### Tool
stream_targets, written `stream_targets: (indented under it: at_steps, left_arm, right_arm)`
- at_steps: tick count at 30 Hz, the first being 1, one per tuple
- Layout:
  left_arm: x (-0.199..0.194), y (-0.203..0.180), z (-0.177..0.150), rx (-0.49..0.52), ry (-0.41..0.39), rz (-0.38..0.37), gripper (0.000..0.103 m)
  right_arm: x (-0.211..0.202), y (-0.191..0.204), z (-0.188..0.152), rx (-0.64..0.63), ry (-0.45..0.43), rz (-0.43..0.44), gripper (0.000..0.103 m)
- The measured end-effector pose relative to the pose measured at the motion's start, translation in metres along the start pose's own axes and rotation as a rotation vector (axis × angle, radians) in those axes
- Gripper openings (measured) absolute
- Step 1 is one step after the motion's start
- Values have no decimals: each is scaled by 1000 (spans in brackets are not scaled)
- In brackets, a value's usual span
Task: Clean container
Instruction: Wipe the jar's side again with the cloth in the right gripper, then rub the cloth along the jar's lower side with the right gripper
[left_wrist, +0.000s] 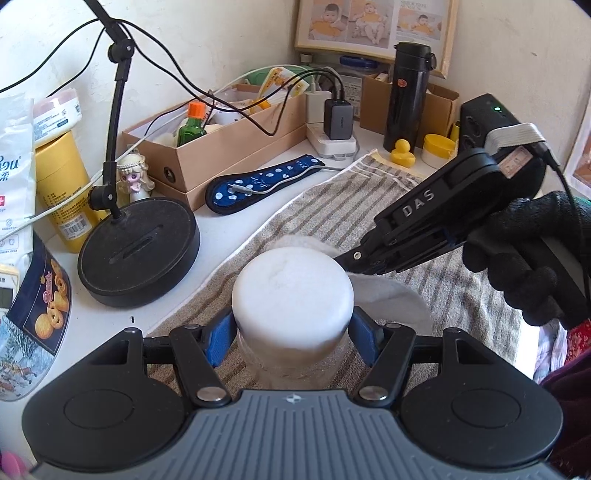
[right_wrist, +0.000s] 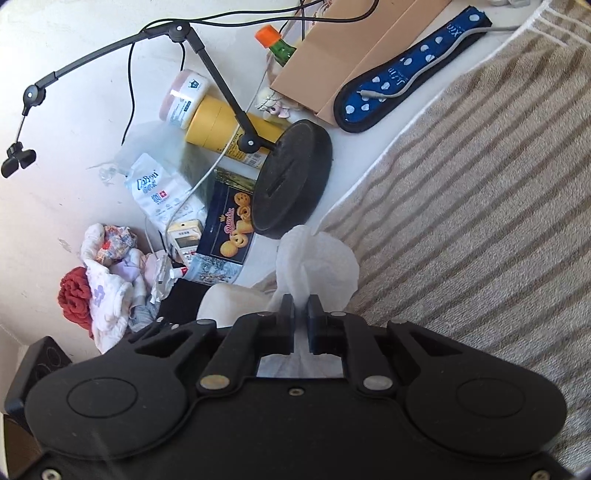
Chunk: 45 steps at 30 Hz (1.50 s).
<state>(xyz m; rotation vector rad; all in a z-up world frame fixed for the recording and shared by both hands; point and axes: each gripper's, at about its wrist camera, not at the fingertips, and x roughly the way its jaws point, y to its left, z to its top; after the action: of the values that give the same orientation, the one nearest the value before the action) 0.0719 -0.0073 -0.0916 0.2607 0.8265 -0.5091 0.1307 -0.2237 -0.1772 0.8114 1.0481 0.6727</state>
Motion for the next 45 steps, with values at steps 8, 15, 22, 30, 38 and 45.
stream_targets:
  at_steps: [8,15,22,30,38,45]
  left_arm:
    - [7,11,16,43,77,-85,66]
    - [2,-13,8,-333,15,141,77]
    - [2,-15,8,-255,-17,154,67]
    - [4,22,12,55,14,-123,67]
    - [5,-9,14,6,30,59,68]
    - [0,-4,10,-58,1,75,67]
  right_arm:
    - [5,-10,-5,1,47,-65,7]
    - [1,-7,-7,-11,49,-62,7]
    - [-5,-7,-6,-14,44,-58,7]
    - [-15,-3,-4,-28,28,-25,7]
    - [-23,8,0,-53,-4,12,7]
    - [-33,33,7,-133,-61,60,7]
